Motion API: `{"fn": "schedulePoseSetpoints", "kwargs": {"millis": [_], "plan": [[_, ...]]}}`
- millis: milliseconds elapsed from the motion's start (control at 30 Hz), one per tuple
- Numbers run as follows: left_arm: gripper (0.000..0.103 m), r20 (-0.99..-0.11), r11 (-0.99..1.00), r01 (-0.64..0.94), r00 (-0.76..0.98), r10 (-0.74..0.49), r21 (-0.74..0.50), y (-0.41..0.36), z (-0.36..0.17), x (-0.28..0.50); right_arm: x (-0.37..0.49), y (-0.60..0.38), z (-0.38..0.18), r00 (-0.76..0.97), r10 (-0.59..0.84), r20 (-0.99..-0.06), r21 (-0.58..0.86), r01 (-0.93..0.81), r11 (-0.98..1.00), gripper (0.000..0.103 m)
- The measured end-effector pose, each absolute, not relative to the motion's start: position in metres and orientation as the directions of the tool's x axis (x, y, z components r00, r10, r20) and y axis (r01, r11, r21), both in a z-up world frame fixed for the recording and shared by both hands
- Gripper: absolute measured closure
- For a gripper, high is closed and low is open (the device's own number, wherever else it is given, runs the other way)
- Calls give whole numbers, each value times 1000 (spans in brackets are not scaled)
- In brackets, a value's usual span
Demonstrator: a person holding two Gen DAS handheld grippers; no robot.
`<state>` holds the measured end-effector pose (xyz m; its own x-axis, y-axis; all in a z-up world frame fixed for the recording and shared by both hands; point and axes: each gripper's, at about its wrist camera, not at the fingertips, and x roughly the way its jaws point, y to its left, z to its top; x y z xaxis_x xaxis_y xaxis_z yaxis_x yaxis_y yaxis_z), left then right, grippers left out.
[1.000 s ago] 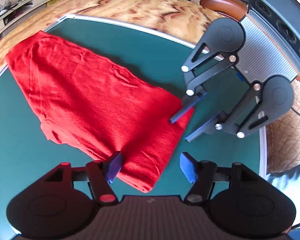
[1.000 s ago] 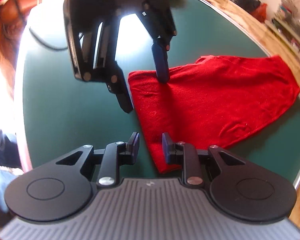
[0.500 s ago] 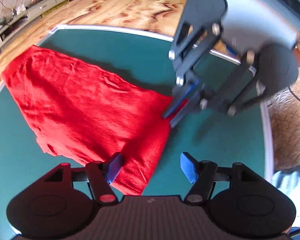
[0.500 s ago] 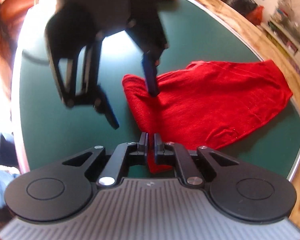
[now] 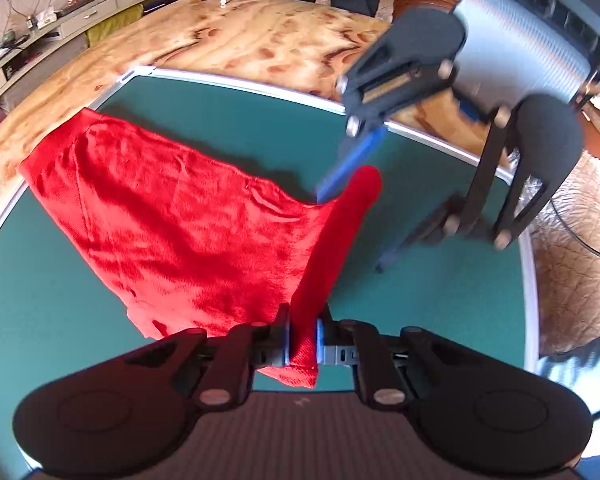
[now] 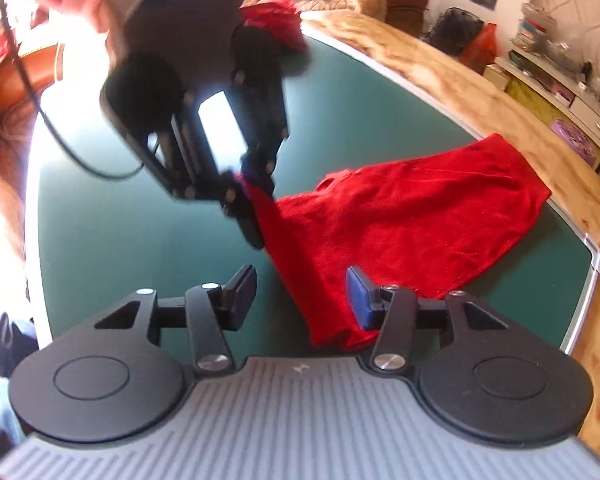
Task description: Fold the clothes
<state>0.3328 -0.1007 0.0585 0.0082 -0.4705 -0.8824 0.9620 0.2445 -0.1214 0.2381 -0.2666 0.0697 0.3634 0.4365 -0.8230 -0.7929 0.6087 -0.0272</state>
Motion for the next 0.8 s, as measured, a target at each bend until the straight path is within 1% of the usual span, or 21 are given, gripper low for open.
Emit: {"fn": "schedulePoseSetpoints", "kwargs": {"millis": [33, 67, 100, 133, 167, 333, 433, 500, 600, 700, 800], "plan": [[90, -884, 237, 964, 3, -468, -122, -101, 60, 333, 238, -267, 66, 352, 438, -827, -25, -801, 598, 46], [90, -885, 229, 966, -3, -466, -123, -101, 62, 333, 240, -268, 64, 340, 438, -832, -13, -802, 597, 48], [90, -888, 224, 966, -10, -461, -127, -100, 62, 333, 241, -269, 62, 327, 439, -837, 0, -802, 597, 57], [90, -890, 221, 966, -18, -456, -132, -100, 62, 333, 244, -271, 61, 312, 441, -841, 17, -800, 599, 88], [90, -889, 219, 965, -29, -457, -144, -99, 63, 333, 246, -274, 61, 298, 446, -844, 35, -799, 600, 92], [91, -878, 200, 947, -137, -458, -253, -95, 70, 327, 238, -277, 72, 199, 502, -842, 129, -829, 545, 92], [91, -865, 151, 926, -251, -435, -345, -91, 74, 311, 228, -275, 77, 85, 537, -839, 228, -842, 489, 92], [91, -846, 112, 903, -337, -412, -414, -89, 77, 299, 221, -273, 83, 3, 570, -822, 315, -831, 459, 92], [91, -810, 62, 865, -440, -387, -499, -87, 86, 290, 214, -271, 91, -75, 603, -794, 403, -808, 429, 92], [91, -797, 51, 852, -464, -388, -521, -88, 96, 301, 222, -276, 99, -102, 635, -766, 458, -781, 426, 92], [91, -790, 90, 844, -450, -417, -528, -91, 102, 336, 251, -289, 103, -77, 669, -739, 501, -727, 470, 92]]}}
